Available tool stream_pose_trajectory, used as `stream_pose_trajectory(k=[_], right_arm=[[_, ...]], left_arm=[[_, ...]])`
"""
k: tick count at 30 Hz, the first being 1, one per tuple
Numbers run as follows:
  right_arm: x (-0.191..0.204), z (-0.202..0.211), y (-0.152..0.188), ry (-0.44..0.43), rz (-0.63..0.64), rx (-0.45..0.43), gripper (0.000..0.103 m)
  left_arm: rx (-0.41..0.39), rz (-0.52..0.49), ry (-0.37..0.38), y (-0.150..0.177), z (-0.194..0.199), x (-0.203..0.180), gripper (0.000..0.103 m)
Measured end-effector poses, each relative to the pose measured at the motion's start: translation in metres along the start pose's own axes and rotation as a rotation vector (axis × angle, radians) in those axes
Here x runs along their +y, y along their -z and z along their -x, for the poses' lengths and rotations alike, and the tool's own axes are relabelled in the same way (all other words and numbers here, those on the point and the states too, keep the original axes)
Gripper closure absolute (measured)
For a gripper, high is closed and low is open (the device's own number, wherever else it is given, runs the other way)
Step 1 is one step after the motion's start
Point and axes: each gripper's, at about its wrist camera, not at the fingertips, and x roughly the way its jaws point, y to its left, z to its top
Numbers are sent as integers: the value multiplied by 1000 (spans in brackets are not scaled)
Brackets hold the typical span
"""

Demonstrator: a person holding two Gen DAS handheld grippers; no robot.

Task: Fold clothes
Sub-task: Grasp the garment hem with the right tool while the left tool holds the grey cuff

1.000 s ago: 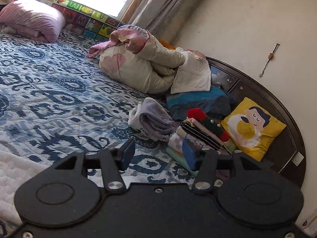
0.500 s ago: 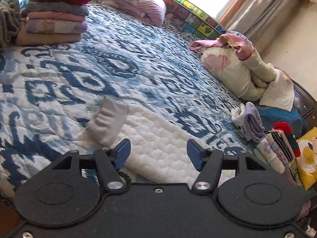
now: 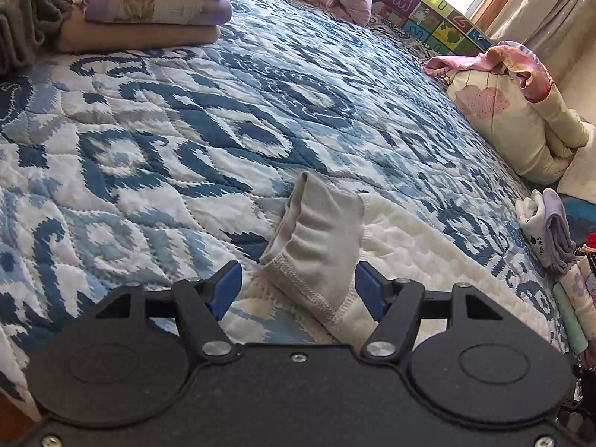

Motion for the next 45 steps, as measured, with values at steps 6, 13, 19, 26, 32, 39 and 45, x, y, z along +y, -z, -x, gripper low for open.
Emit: stream_pose_trajectory(k=[6,13,19,26,32,39,45], right_arm=[[9,-31,-12,6,163,62,22],[32,-52,-13,-14,371,134,71],[44,-54,-24,-47,402,69,81],[66,-55,-48,-59,417,-111,81],[50,-79,-64,96,365,-112,52],[55,-95,-67,96,510,-111,53],[73,-128,-72,116,591,-36,51]], left_arm=[[18,-15,40,-8,-40,-6,31],[-12,-78,98,-7,-56,-16,77],[-140,-91,124,-14,-34,-31,86],[-222,-22,149,-51,-46,-54,71],[-204,3,78,-44,-72,-41,48],[-227,-37,66,-39,-88,-33,48],[-205,-79,82,-59,-104,-35,48]])
